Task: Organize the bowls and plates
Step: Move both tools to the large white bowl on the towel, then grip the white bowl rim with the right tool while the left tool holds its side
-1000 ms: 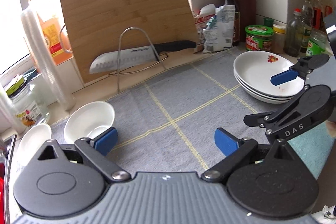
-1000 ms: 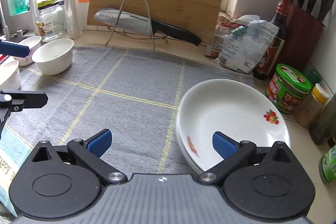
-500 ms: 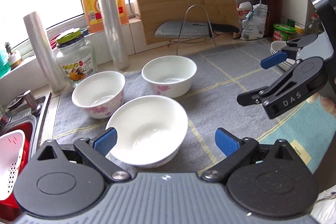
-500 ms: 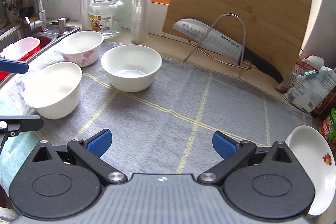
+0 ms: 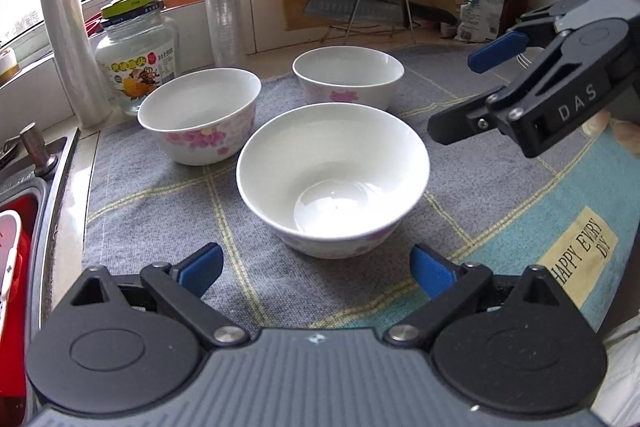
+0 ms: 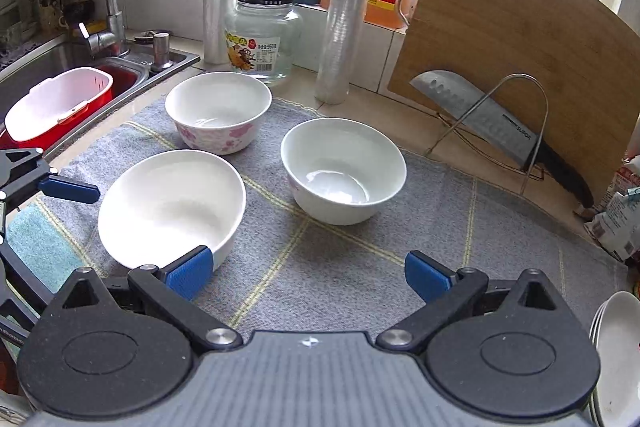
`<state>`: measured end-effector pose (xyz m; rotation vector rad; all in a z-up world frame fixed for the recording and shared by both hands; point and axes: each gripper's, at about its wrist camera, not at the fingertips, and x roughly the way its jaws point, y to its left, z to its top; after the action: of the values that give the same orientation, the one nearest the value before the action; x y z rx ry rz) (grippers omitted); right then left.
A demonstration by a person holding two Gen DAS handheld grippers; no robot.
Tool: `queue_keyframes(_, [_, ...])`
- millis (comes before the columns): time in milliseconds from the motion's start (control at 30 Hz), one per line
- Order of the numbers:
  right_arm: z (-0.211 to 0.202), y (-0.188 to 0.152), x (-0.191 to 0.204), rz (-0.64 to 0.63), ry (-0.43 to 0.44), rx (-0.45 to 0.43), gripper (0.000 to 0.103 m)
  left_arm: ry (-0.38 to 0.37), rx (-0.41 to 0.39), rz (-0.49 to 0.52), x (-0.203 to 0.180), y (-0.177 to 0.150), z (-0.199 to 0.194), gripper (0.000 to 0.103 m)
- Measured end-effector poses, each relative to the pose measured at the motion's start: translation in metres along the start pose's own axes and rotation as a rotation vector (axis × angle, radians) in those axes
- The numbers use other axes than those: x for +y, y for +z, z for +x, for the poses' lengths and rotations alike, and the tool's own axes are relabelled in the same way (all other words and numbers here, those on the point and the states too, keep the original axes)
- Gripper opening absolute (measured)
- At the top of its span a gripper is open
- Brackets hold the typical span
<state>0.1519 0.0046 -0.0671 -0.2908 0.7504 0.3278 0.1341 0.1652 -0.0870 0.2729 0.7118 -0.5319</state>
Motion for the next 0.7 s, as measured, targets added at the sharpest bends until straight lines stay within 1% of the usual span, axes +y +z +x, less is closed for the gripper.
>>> queue_keyframes(133, [0.008,0.007,0.012,-0.027,0.036,0.009,0.103,-0.013,-0.020,0.024,0.006,0.003,0.004,0.099])
queue_keyframes(400, [0.028,0.020,0.029,-0.063,0.124,0.026,0.103,-0.065,-0.027,0.076,0.005,0.006,0.008,0.096])
queue_keyframes(500, [0.034,0.023,0.034,-0.062,0.158,0.032,0.103,-0.076,-0.031,0.091,0.002,0.006,0.009,0.091])
queue_keyframes(600, [0.040,0.025,0.038,-0.063,0.182,0.047,0.097,-0.075,-0.035,0.097,0.002,0.007,0.009,0.085])
queue_keyframes(633, [0.042,0.026,0.039,-0.063,0.190,0.050,0.091,-0.077,-0.035,0.095,0.002,0.007,0.009,0.083])
queue_keyframes(667, [0.043,0.026,0.039,-0.063,0.197,0.054,0.088,-0.079,-0.037,0.093,0.003,0.007,0.009,0.083])
queue_keyframes(700, [0.044,0.026,0.040,-0.063,0.205,0.059,0.087,-0.080,-0.035,0.092,0.003,0.007,0.009,0.083])
